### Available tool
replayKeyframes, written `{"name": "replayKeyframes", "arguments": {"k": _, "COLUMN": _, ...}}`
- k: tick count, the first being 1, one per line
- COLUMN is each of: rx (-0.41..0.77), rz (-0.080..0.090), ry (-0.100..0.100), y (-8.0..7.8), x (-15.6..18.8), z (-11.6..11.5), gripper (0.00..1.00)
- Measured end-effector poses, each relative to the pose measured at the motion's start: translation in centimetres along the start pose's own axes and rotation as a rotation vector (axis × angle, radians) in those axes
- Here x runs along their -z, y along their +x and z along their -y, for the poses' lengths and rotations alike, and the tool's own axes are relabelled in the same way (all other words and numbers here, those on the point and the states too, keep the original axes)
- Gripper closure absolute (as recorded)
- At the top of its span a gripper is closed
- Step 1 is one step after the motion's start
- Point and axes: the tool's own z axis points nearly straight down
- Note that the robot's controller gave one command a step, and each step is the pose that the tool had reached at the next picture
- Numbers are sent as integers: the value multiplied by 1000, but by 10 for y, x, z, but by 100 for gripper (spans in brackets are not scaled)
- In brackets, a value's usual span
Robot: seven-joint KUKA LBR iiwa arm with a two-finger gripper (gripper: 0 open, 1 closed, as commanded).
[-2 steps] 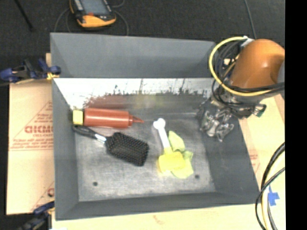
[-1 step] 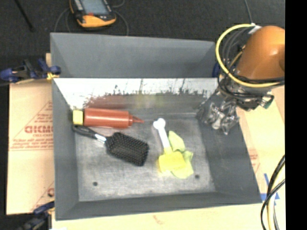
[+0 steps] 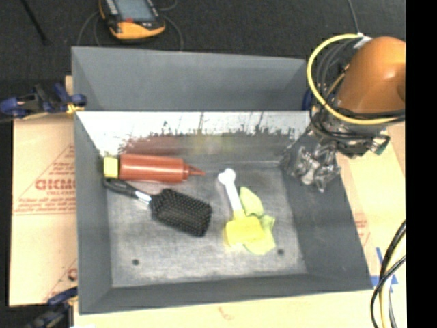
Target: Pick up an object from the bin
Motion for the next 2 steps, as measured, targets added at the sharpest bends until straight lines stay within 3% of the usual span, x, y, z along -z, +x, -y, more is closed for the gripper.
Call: {"name": "replayKeyframes", "arguments": {"k": 2, "rx": -1, "rz": 0, "ry": -1, "y": 0, "x": 0, "z": 0, "gripper": 100}}
